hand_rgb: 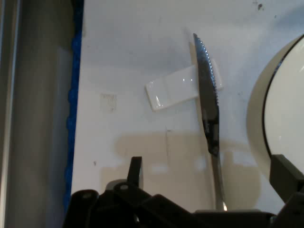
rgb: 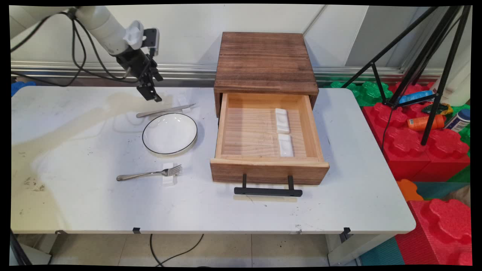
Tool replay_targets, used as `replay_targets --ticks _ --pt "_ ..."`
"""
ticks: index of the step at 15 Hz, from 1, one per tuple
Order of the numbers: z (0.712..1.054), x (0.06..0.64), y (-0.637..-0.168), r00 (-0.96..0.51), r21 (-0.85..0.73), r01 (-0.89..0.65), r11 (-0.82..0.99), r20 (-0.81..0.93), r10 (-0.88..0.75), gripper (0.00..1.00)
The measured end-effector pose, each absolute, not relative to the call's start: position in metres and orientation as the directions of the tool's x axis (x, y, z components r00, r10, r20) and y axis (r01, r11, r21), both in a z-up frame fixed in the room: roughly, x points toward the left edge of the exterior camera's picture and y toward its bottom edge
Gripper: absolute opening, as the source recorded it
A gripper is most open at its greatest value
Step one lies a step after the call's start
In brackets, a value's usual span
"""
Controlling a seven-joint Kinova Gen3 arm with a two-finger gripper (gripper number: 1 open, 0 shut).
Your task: Pick up the knife from the left of the white plate
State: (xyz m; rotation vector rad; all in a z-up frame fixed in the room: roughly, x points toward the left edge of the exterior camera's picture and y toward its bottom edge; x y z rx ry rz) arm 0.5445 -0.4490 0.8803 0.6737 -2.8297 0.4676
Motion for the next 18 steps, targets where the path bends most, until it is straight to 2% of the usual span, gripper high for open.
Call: replay_targets --ticks 7,18 --pt "0.837 0.543 -0.485 -0.878 -0.203 -0.464 0.862 0.231 -0.418 1.0" --pt "0.808 0.547 -0.505 -0.873 -0.153 -0.474 0.867 0.212 -0.439 1.0"
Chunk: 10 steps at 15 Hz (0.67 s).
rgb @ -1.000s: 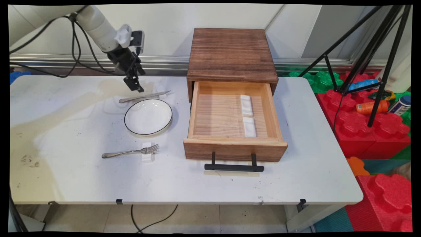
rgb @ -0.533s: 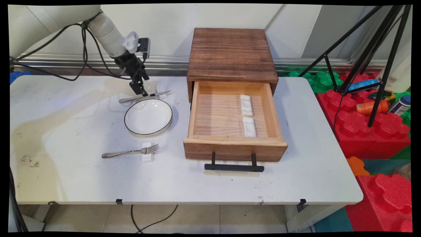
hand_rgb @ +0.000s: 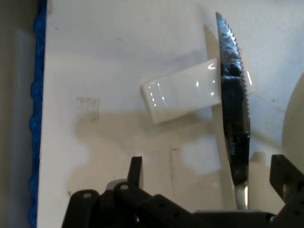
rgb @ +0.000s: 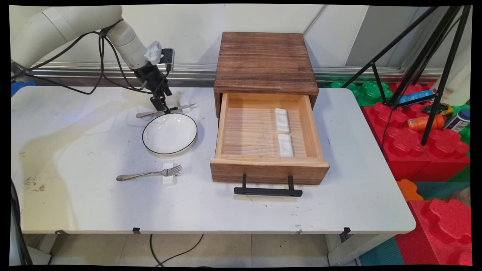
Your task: Pick up the knife from the left of the white plate
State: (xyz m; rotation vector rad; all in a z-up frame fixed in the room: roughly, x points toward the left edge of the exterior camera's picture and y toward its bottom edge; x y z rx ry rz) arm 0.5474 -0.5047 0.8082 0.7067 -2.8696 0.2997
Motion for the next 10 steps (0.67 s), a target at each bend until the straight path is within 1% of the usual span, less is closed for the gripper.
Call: replay_targets --ticks 3,4,10 --pt "0.8045 0.5486 -0.507 -0.87 -0.143 -0.479 0.866 0.211 -0.446 1.0" --pt "0.8035 0.549 -0.5072 -0.869 -0.14 -0.48 0.866 0.211 -0.448 0.0" --pt "0.8012 0.5486 -0.5068 -0.862 -0.122 -0.489 0.864 0.219 -0.457 0.0"
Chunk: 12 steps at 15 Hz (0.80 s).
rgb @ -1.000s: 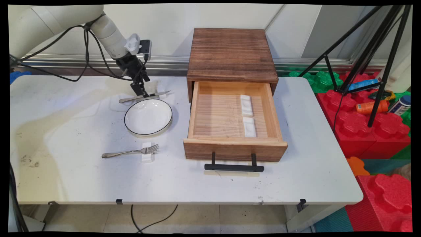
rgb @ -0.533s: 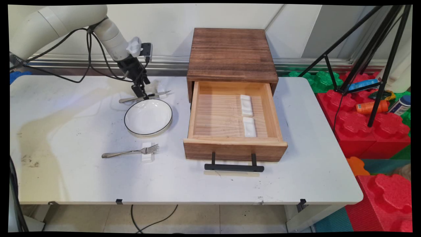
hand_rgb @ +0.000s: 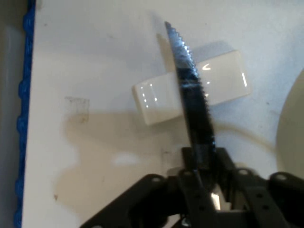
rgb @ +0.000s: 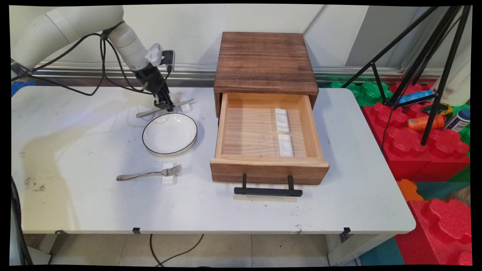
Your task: Place the picked object into the drawer
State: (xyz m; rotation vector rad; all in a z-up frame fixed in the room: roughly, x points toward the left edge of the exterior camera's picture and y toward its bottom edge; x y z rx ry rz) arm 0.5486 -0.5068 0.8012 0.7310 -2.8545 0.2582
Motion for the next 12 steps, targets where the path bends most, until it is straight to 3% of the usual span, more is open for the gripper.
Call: replay_targets --ticks 12 --pt "0.824 0.554 -0.492 -0.803 -0.163 -0.582 0.797 0.274 -0.53 0.0"
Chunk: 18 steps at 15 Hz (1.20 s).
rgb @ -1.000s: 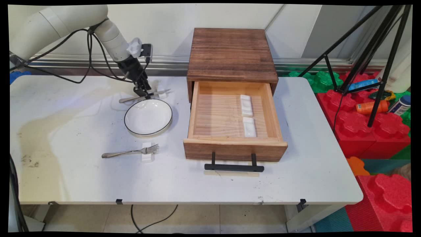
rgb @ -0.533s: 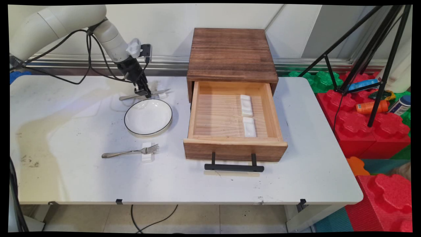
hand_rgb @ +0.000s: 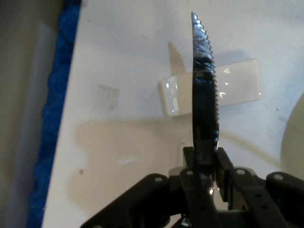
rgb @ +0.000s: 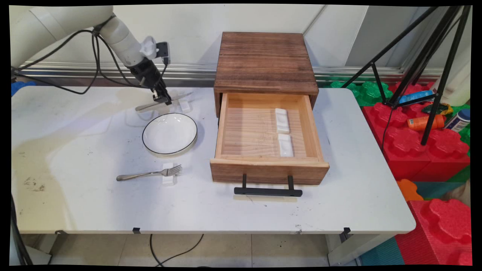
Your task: Place the picked object into the drawer
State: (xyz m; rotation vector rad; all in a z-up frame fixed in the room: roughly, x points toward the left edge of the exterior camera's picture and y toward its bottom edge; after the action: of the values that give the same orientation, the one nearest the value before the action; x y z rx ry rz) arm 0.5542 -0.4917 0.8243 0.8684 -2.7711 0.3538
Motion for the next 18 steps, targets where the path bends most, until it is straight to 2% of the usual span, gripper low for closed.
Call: replay_targets --ticks 9,18 --pt "0.896 0.543 -0.459 -0.739 -0.236 -0.657 0.716 0.394 -0.547 0.0" --pt "0.976 0.505 -0.424 -0.716 -0.295 -0.672 0.68 0.496 -0.492 0.0"
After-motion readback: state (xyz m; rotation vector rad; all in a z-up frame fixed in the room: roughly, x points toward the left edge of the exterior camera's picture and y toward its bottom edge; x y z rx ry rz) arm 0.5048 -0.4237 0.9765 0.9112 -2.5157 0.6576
